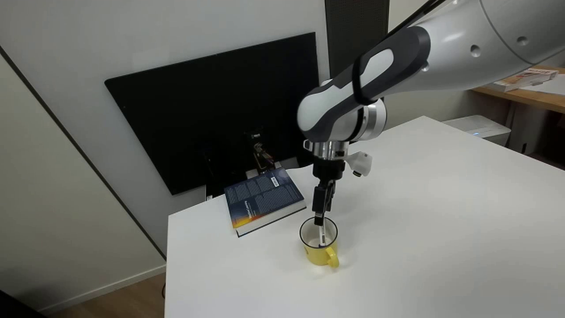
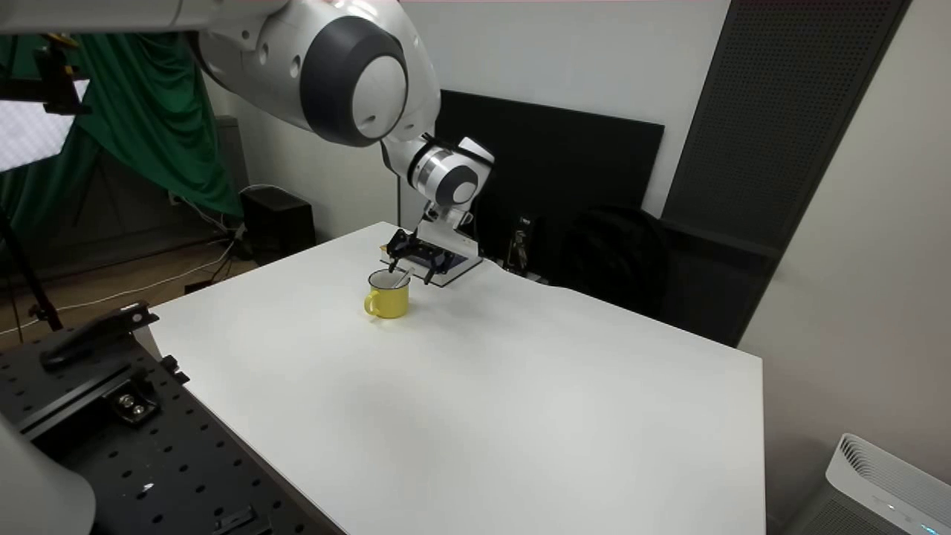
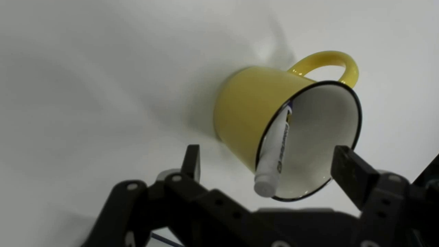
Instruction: Put the marker in the cup on the table
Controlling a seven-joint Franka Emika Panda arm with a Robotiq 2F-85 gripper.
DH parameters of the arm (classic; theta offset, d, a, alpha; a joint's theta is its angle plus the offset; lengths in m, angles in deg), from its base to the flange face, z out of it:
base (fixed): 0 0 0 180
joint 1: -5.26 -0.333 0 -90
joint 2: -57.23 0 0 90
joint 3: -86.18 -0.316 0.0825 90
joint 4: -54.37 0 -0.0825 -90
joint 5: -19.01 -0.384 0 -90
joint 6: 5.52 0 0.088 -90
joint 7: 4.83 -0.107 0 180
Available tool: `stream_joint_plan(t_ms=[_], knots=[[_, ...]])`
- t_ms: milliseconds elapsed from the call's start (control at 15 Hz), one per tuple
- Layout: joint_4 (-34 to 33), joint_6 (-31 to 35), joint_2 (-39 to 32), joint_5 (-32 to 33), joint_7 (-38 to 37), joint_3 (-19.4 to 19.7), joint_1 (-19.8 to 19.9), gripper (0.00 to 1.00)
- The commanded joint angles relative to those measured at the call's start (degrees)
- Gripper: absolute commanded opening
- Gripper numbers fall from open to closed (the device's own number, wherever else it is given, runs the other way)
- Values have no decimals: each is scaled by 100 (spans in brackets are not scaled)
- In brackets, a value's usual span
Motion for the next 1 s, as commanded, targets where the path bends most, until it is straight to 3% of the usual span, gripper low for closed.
stream_joint_plan(t_ms=[0,400,533,667,933], knots=[[-125,-109,0,100,-240,40,-62,68],[-134,-91,0,180,-308,107,-160,25],[-157,-119,0,255,-358,130,-206,65],[-201,-141,1,320,-428,147,-256,70],[-289,-146,7,457,-504,195,-357,98]])
